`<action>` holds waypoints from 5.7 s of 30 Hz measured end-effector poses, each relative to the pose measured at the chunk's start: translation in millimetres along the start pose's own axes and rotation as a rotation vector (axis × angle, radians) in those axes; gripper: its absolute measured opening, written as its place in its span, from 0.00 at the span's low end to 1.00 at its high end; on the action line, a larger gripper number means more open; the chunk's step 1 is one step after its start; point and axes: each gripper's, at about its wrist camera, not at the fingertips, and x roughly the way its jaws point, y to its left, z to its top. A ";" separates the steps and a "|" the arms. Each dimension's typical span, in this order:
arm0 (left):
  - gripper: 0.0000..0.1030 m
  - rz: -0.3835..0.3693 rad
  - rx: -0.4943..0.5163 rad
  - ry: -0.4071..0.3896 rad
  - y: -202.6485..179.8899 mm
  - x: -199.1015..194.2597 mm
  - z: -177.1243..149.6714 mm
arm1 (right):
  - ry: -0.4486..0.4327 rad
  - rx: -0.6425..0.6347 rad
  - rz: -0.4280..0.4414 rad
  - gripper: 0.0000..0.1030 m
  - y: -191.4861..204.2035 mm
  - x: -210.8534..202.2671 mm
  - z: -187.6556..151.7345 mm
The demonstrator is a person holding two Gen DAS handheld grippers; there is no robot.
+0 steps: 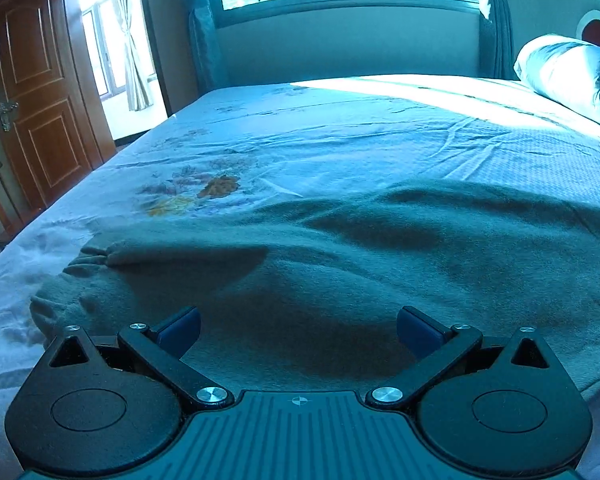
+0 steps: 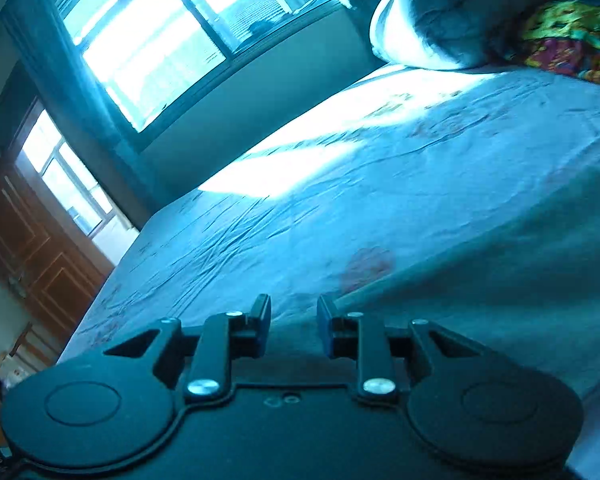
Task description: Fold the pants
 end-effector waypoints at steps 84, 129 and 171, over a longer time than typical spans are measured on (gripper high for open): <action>1.00 -0.324 0.054 0.063 -309.4 -70.5 -21.5 | -0.292 0.657 -0.130 0.18 -210.7 -132.2 -50.6; 1.00 -0.185 -0.157 0.038 -60.7 -23.6 -35.3 | 0.134 0.000 -0.124 0.18 47.6 9.2 -102.1; 0.53 -0.170 -0.588 -0.053 199.5 26.7 -60.7 | 0.168 -0.748 -0.141 0.54 252.0 66.7 -198.7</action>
